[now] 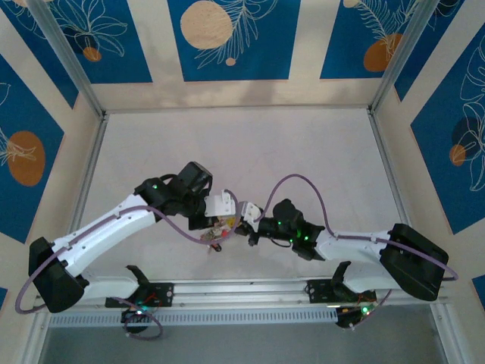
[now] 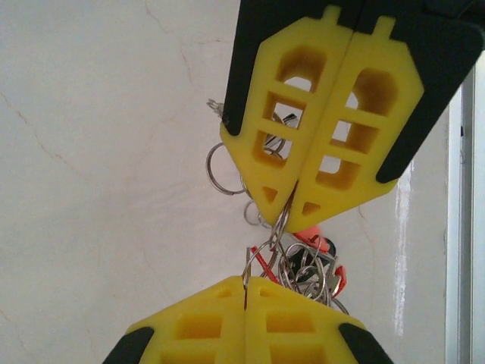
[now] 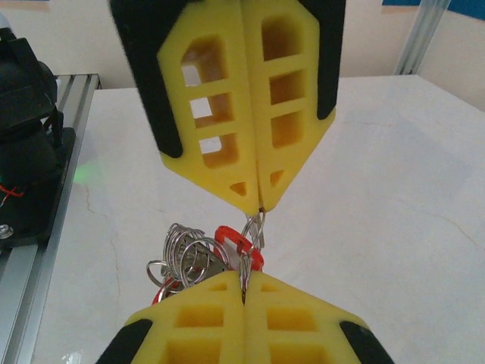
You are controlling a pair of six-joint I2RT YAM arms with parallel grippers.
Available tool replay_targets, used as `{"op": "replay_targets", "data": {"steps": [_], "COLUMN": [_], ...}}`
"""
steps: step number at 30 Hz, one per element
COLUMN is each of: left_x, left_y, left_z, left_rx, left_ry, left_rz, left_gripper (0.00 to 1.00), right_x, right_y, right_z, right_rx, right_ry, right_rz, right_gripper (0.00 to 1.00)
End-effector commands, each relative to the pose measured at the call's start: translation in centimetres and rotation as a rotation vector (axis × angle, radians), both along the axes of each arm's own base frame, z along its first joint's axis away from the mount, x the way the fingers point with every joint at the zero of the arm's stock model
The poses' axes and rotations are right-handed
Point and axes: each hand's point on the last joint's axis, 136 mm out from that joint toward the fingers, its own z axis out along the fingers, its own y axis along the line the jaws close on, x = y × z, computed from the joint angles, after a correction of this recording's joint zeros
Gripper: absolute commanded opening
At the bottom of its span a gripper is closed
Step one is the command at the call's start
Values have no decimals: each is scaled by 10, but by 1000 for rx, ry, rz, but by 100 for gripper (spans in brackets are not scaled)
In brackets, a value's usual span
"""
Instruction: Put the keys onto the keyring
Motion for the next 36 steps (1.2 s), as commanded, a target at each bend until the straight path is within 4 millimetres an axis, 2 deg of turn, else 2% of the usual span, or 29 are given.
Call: {"op": "replay_targets", "data": {"steps": [1, 8, 16, 23, 25, 26, 31, 36], "left_x": [1, -3, -9, -11, -11, -12, -20, -17], "left_y": [4, -3, -12, -11, -10, -9, -5, -5], "left_z": [-18, -23, -7, -8, -8, -8, -9, -9], "left_rx": [24, -94, -245, -261, -267, -272, -335, -425], "left_ry": [45, 127, 189, 191, 184, 180, 189, 150], "left_rz": [33, 38, 11, 1, -2, -1, 23, 69], "left_gripper": [0, 0, 0, 0, 15, 19, 32, 40], "right_x": [-15, -23, -23, -20, -20, -20, -19, -18], "right_y": [6, 3, -6, -13, -15, -16, -24, -35], "right_z": [30, 43, 53, 55, 55, 54, 58, 66], "right_rx": [129, 202, 227, 231, 226, 223, 227, 252], "right_ry": [-131, -206, -229, -239, -241, -247, -261, -269], "right_rz": [96, 133, 127, 108, 105, 104, 113, 137], "right_gripper": [0, 0, 0, 0, 0, 0, 0, 0]}}
